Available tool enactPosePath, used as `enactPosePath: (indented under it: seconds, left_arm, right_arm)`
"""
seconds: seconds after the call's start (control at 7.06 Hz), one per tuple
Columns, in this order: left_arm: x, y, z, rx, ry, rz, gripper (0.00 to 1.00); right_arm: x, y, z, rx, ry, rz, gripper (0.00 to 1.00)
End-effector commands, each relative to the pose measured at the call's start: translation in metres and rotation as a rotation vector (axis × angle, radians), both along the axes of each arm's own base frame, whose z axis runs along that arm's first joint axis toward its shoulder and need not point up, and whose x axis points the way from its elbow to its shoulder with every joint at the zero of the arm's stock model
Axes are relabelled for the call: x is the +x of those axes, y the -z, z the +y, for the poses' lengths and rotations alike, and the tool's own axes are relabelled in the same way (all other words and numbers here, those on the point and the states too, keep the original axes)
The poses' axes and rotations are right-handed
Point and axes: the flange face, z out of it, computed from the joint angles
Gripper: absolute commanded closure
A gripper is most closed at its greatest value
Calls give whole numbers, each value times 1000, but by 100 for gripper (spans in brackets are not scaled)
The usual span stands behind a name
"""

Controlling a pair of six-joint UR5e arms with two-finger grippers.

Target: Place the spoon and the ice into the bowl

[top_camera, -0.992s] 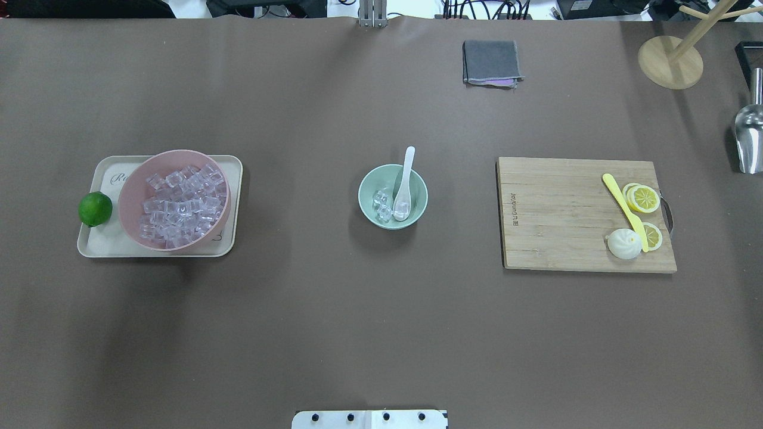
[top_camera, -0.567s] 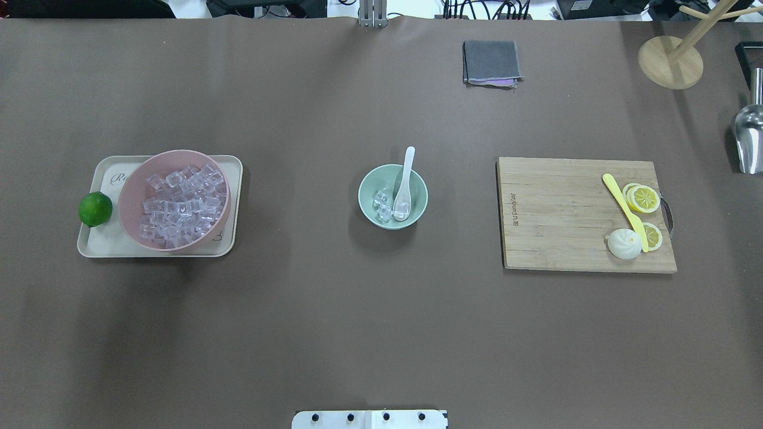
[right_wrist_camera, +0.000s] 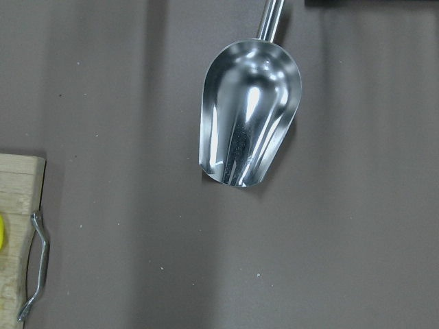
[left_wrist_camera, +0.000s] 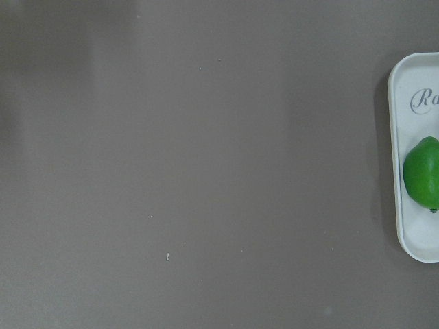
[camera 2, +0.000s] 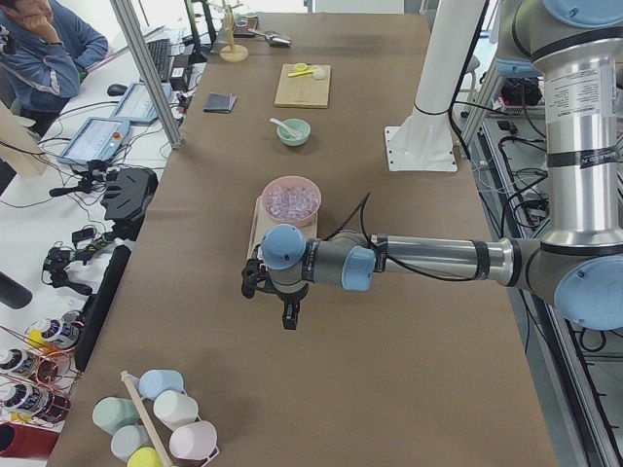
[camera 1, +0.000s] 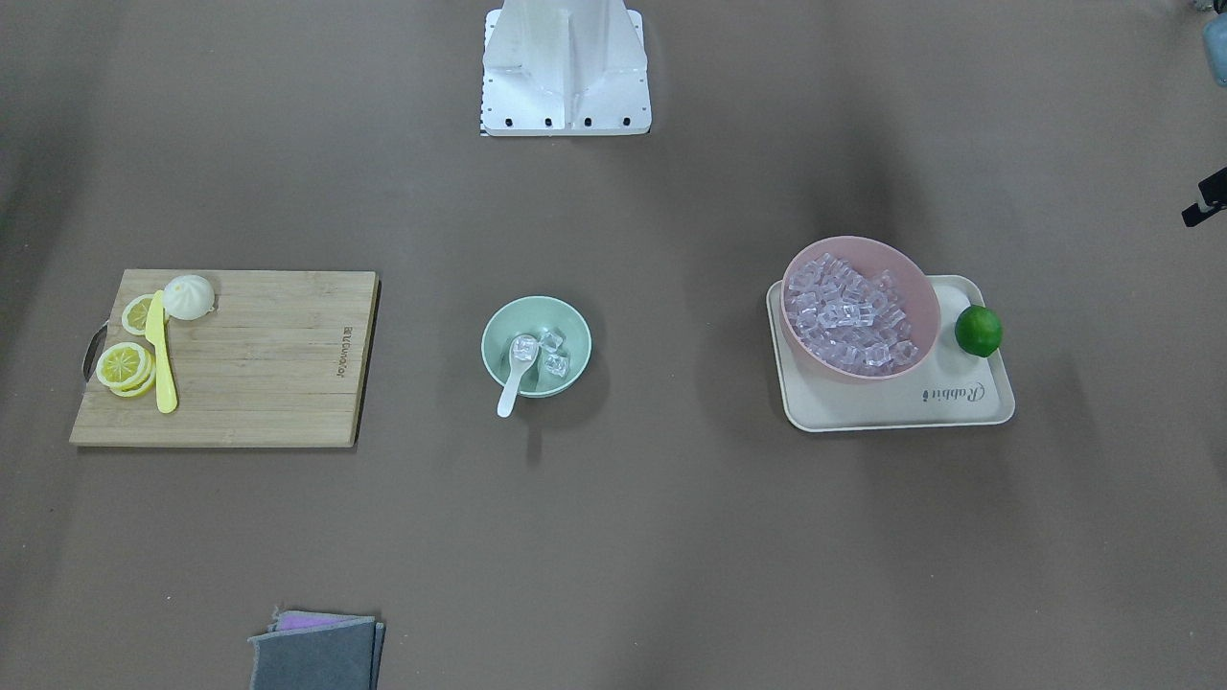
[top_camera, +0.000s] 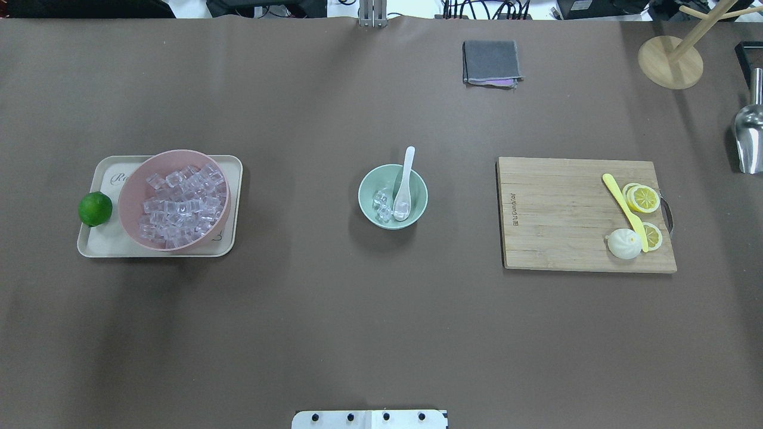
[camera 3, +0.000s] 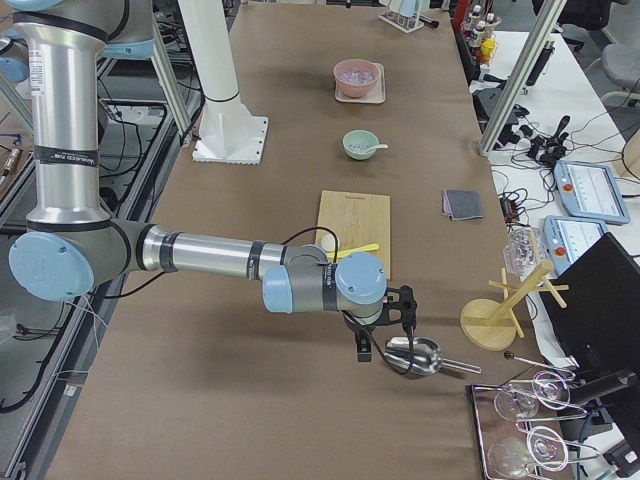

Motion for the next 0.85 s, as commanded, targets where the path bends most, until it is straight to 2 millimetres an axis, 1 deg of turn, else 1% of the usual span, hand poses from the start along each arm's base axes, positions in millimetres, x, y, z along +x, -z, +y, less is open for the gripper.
enactPosePath:
  seconds: [0.0, 0.14, 0.28, 0.42, 0.57, 0.71]
  left_arm:
    - [0, 5, 0, 22, -6, 6, 2]
    - [-1, 7, 0, 26, -4, 2, 2]
    - [-1, 1, -1, 18, -2, -10, 2]
    - [-1, 10, -7, 33, -2, -8, 2]
    - [0, 13, -9, 45, -2, -15, 2]
    - [-2, 23, -9, 65, 1, -20, 2]
  right_arm:
    - [0, 0, 3, -2, -1, 0, 0]
    - [-1, 0, 4, -2, 1, 0, 0]
    - [-1, 1, 5, -1, 1, 0, 0]
    - [-1, -1, 5, -4, 1, 3, 0]
    - [-1, -1, 5, -4, 1, 3, 0]
    - [0, -2, 5, -4, 0, 7, 0]
